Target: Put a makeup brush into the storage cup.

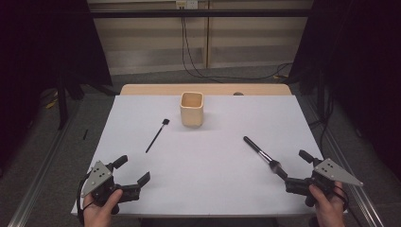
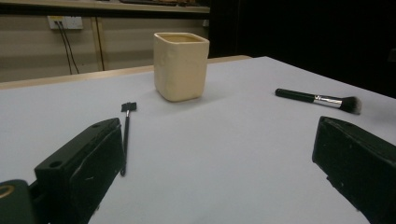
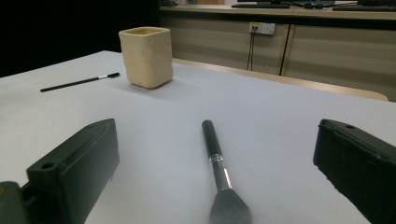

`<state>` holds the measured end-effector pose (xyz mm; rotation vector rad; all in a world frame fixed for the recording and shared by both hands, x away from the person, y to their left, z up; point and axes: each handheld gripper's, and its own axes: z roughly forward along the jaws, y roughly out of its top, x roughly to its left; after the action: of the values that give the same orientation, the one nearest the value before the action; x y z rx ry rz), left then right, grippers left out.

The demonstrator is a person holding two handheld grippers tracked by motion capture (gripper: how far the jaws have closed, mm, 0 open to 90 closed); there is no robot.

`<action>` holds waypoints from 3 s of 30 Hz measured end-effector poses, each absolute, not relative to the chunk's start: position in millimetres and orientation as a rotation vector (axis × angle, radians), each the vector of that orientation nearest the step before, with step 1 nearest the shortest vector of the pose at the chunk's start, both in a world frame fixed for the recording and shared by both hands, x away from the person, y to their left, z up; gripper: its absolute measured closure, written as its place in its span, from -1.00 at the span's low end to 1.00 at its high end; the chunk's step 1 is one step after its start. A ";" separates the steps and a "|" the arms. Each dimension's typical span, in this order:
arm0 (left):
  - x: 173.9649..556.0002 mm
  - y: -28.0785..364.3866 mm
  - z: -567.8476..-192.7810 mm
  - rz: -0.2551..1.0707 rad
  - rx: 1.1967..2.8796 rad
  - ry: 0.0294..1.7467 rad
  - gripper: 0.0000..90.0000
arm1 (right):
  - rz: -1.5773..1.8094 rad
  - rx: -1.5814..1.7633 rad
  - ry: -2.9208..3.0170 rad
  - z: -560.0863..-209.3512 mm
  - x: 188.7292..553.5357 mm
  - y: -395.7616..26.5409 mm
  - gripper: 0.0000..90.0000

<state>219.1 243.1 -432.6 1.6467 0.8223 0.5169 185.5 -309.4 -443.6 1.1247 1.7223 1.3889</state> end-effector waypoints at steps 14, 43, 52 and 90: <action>216.9 238.4 -431.2 0.515 1.659 0.811 -0.95 | 1.411 1.128 1.726 -444.6 186.1 -308.0 -1.00; 255.8 225.5 -404.2 0.560 1.620 0.802 -0.92 | 1.423 1.116 1.739 -443.3 188.3 -301.5 -1.00; 279.0 206.8 -396.3 0.557 1.625 0.795 -0.92 | 1.425 1.116 1.743 -444.0 189.4 -301.9 -1.00; 372.3 187.1 -380.7 0.663 1.586 0.852 -0.95 | 1.427 1.122 1.745 -444.2 189.3 -301.3 -1.00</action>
<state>372.3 187.1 -380.7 1.5856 0.8522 0.6627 189.3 -301.3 -444.2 1.1219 1.7446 1.4267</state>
